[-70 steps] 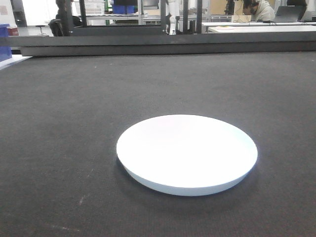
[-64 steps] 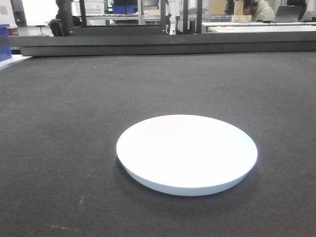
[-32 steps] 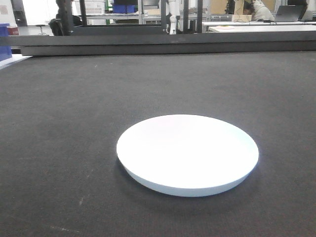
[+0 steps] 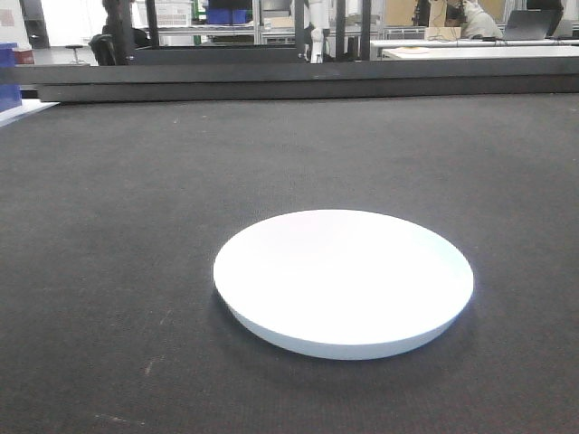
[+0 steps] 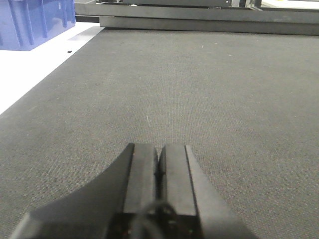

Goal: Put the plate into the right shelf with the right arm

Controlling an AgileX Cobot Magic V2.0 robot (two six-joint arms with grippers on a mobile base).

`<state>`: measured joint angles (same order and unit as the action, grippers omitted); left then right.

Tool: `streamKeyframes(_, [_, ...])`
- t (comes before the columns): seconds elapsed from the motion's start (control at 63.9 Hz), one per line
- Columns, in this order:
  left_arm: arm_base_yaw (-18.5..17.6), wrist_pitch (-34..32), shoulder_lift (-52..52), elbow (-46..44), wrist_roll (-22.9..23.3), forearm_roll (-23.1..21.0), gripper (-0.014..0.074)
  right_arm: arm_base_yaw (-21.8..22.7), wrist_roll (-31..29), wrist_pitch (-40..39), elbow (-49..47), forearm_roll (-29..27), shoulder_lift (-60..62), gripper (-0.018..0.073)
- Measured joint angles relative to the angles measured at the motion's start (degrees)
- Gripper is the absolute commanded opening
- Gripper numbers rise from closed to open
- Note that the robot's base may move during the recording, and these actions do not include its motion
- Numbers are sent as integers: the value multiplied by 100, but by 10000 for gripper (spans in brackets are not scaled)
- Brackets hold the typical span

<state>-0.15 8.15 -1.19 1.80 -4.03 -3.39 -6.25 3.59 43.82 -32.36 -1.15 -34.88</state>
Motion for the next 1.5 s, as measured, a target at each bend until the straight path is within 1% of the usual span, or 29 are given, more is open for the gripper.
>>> streamKeyframes(0.047, [0,0,0,0,0,0,-47,0,0,143,-193,0,-507,46])
streamKeyframes(0.156, [0,0,0,0,0,0,-47,-22,-3,192,-524,13,-1284,46])
streamKeyframes(0.219, [0,0,0,0,0,0,-47,-157,99,265,-742,115,-1817,46])
streamKeyframes(0.329, [0,0,0,0,0,0,-47,-561,674,430,-1075,550,-2594,46])
streamKeyframes(0.407, [0,0,0,0,0,0,-47,-881,1440,596,-1400,890,-3165,60])
streamKeyframes(0.469, [0,0,0,0,0,0,-47,-1109,1854,721,-1636,1120,-3529,112])
streamKeyframes(0.516, [0,0,0,0,0,0,-47,-1257,2087,807,-1846,1212,-3873,190])
streamKeyframes(0.657, [0,0,0,0,0,0,-47,-1566,2285,1040,-2483,1251,-4620,476])
streamKeyframes(0.704, [0,0,0,0,0,0,-47,-1640,2291,1138,-2715,1224,-4815,533])
streamKeyframes(0.736, [0,0,0,0,0,0,-47,-1682,2291,1224,-2883,1177,-4973,552])
streamKeyframes(0.892, [0,0,0,0,0,0,-47,-1721,2294,1654,-3578,765,-5628,549])
streamKeyframes(1.002, [0,0,0,0,0,0,-47,-1721,2304,1700,-3860,437,-6017,549])
streamKeyframes(1.095, [0,0,0,0,0,0,-47,-1757,2304,1675,-3903,210,-6269,549])
streamKeyframes(1.252, [0,0,0,0,0,0,-47,-1878,2304,1541,-3903,-13,-6540,549])
streamKeyframes(1.502, [0,0,0,0,0,0,-47,-2028,2306,1287,-3903,-106,-6855,546])
